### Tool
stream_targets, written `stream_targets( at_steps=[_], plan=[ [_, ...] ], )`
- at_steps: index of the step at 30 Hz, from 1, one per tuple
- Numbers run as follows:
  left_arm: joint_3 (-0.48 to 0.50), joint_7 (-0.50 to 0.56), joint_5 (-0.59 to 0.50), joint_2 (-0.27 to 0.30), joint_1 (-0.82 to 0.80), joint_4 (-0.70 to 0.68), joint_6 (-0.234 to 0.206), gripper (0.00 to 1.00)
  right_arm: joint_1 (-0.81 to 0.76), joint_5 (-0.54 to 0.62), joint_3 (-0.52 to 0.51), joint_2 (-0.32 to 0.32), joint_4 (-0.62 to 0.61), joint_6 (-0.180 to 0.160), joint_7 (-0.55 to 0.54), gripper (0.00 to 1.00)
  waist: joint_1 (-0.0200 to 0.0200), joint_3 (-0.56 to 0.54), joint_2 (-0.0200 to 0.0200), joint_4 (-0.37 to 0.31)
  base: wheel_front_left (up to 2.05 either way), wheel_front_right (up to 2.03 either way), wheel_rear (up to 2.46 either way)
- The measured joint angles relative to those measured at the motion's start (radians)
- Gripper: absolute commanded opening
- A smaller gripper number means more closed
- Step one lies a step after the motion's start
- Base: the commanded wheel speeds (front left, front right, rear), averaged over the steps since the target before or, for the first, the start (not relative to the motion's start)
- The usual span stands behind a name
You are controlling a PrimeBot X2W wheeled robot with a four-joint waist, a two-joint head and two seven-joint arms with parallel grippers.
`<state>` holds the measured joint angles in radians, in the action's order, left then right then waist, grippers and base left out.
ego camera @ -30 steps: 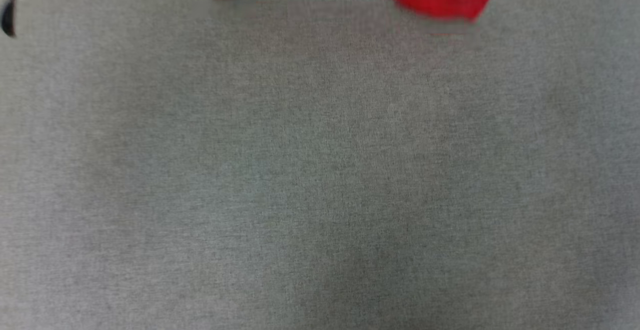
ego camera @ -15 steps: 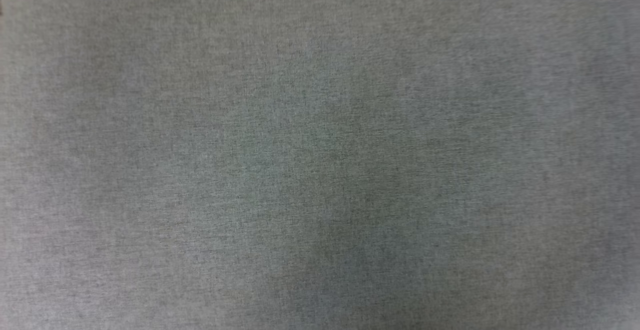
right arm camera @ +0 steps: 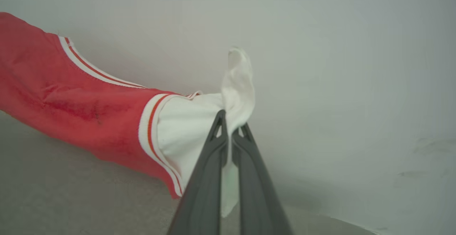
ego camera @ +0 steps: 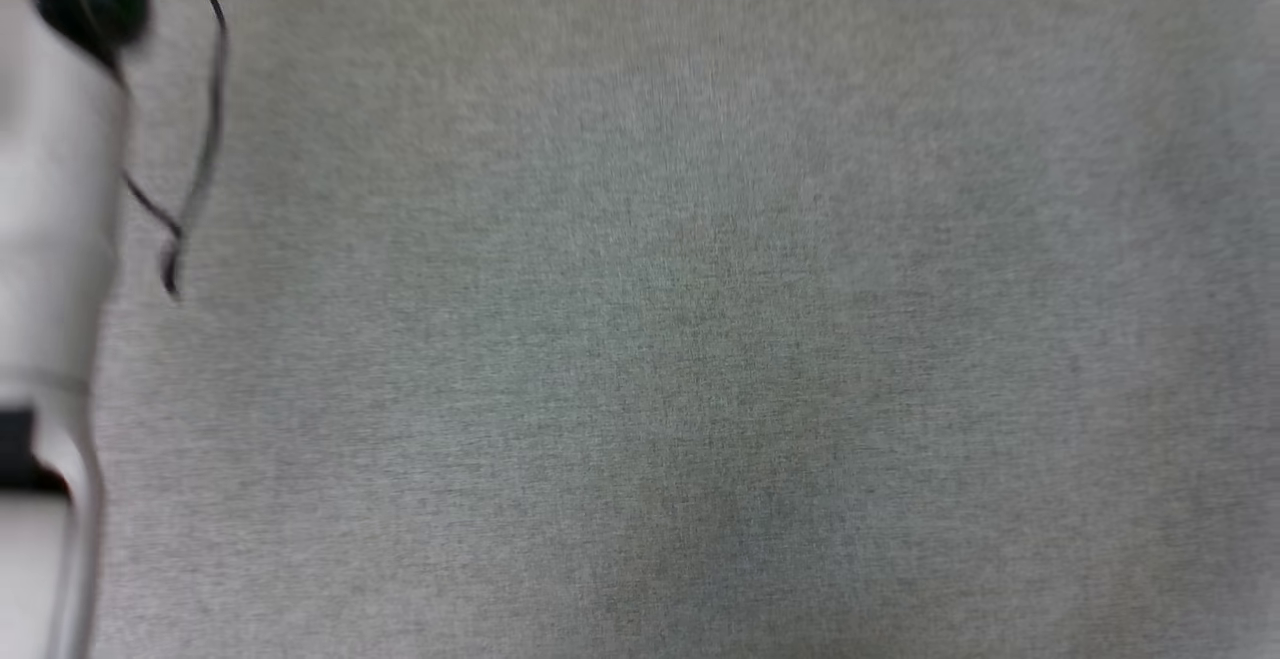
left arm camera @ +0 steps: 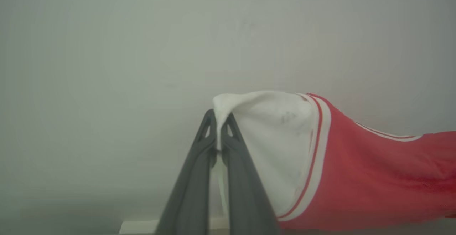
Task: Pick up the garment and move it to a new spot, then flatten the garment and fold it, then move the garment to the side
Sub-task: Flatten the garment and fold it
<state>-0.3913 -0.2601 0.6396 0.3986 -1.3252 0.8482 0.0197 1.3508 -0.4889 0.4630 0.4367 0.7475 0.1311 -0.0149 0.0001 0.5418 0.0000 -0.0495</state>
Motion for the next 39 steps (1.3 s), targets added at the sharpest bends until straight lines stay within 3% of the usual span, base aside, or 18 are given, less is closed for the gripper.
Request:
stream_targets(
  at_steps=[7, 15, 26, 34, 36, 37, 38, 39],
  plan=[
    [0.066, -0.003, 0.008, 0.007, 0.380, -0.163, -0.014, 0.00, -0.328, -0.082, 0.006, 0.044, -0.101, 0.000, 0.032, 0.00, -0.0001, -0.126, 0.0000, 0.012, 0.00, 0.00, 0.00],
    [0.141, -0.003, 0.052, 0.037, 0.831, -0.366, -0.096, 0.00, -0.732, -0.109, -0.071, 0.044, -0.248, 0.000, 0.016, 0.00, -0.0003, -0.285, 0.0000, 0.017, 0.00, 0.00, 0.00],
    [0.164, 0.074, 0.095, 0.086, 1.350, -0.644, -0.251, 0.00, -1.266, -0.043, -0.279, -0.064, -0.495, 0.000, -0.116, 0.00, -0.0004, -0.451, 0.0000, 0.013, 0.00, 0.00, 0.00],
    [0.169, 0.119, 0.121, 0.094, 1.550, -0.782, -0.322, 0.00, -1.562, 0.035, -0.399, -0.164, -0.669, 0.000, -0.264, 0.00, -0.0005, -0.513, 0.0000, 0.031, 0.00, 0.00, 0.00],
    [0.161, 0.124, 0.120, 0.092, 1.567, -0.797, -0.329, 0.00, -1.605, 0.054, -0.413, -0.184, -0.695, 0.000, -0.298, 0.32, -0.0005, -0.514, 0.0000, 0.036, 0.00, 0.00, 0.00],
    [0.156, 0.124, 0.119, 0.089, 1.570, -0.800, -0.332, 0.00, -1.622, 0.054, -0.420, -0.198, -0.709, 0.000, -0.312, 0.53, -0.0004, -0.514, 0.0000, 0.037, 0.00, 0.00, 0.00],
    [0.151, 0.124, 0.119, 0.086, 1.571, -0.807, -0.332, 0.00, -1.633, 0.056, -0.424, -0.209, -0.721, 0.000, -0.322, 1.00, -0.0004, -0.512, 0.0000, 0.038, 0.00, 0.00, 0.00],
    [0.146, 0.124, 0.117, 0.083, 1.571, -0.814, -0.332, 0.00, -1.640, 0.061, -0.427, -0.216, -0.737, 0.000, -0.329, 1.00, -0.0004, -0.510, 0.0000, 0.039, 0.00, 0.00, 0.00]
  ],
)
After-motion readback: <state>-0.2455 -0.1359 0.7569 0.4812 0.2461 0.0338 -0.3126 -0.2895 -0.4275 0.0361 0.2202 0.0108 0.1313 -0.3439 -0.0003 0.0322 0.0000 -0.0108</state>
